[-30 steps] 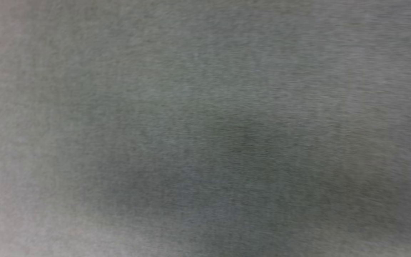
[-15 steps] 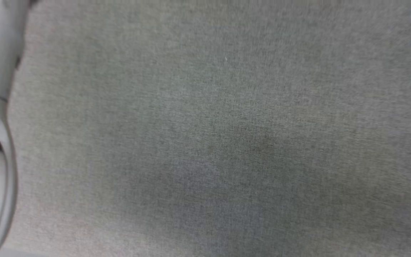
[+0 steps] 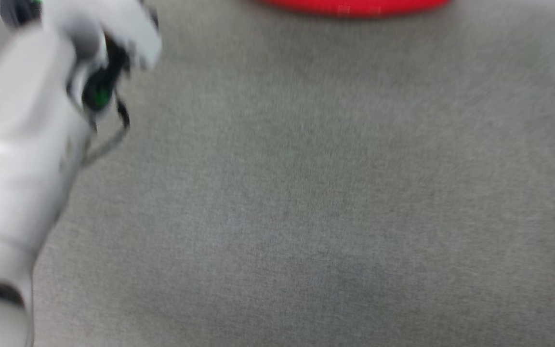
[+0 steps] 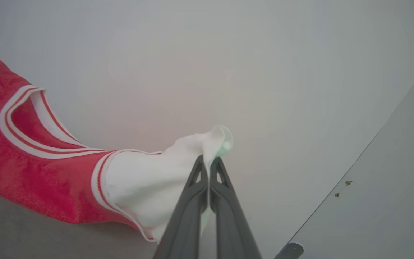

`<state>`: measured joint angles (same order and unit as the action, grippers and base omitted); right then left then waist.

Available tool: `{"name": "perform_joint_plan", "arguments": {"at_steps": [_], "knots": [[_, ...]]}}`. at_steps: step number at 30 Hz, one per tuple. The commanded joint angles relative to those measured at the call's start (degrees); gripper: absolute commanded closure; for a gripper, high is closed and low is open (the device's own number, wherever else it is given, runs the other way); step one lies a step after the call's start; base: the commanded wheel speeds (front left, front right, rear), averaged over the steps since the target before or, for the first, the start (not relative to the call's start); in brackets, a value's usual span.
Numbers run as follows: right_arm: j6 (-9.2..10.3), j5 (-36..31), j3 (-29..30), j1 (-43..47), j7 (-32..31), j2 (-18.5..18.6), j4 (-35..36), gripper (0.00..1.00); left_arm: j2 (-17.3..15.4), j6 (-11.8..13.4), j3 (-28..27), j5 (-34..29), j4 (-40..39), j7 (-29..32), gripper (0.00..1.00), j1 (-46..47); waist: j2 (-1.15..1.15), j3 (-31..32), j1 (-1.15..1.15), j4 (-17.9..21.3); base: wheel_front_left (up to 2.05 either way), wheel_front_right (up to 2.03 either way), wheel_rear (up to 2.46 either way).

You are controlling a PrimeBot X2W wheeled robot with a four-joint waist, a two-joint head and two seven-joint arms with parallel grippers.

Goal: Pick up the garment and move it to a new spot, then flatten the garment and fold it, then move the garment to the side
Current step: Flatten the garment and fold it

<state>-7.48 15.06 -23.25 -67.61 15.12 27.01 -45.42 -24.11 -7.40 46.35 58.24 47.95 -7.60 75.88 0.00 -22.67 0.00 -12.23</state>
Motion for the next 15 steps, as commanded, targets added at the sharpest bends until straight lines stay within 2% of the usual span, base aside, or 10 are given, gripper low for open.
{"name": "perform_joint_plan", "arguments": {"at_steps": [1,4,7,15], "knots": [[-0.01,1.7,-0.6,3.7,0.0,1.3,1.8,1.00,-1.2,-0.1,0.3,0.7,-1.5,-0.4,1.00,-3.2,0.00,7.4,0.00,1.2,0.00,0.00,0.00],[-0.01,5.0,-1.8,11.7,0.0,4.8,6.9,1.00,-4.0,-0.1,1.1,1.6,-6.6,-0.1,1.00,-10.7,0.00,9.9,0.00,1.4,0.00,0.00,0.00],[-0.01,7.3,-1.1,19.6,-0.2,7.9,11.5,1.00,-7.0,1.8,1.8,2.8,-13.1,0.1,1.00,-18.6,0.00,11.6,0.00,1.4,0.00,0.00,0.00],[0.00,8.5,4.6,38.8,-2.7,11.8,23.1,1.00,-15.6,11.8,2.3,5.8,-31.8,-1.0,1.00,-38.4,0.00,13.7,0.00,1.4,0.00,0.00,0.00]]}}
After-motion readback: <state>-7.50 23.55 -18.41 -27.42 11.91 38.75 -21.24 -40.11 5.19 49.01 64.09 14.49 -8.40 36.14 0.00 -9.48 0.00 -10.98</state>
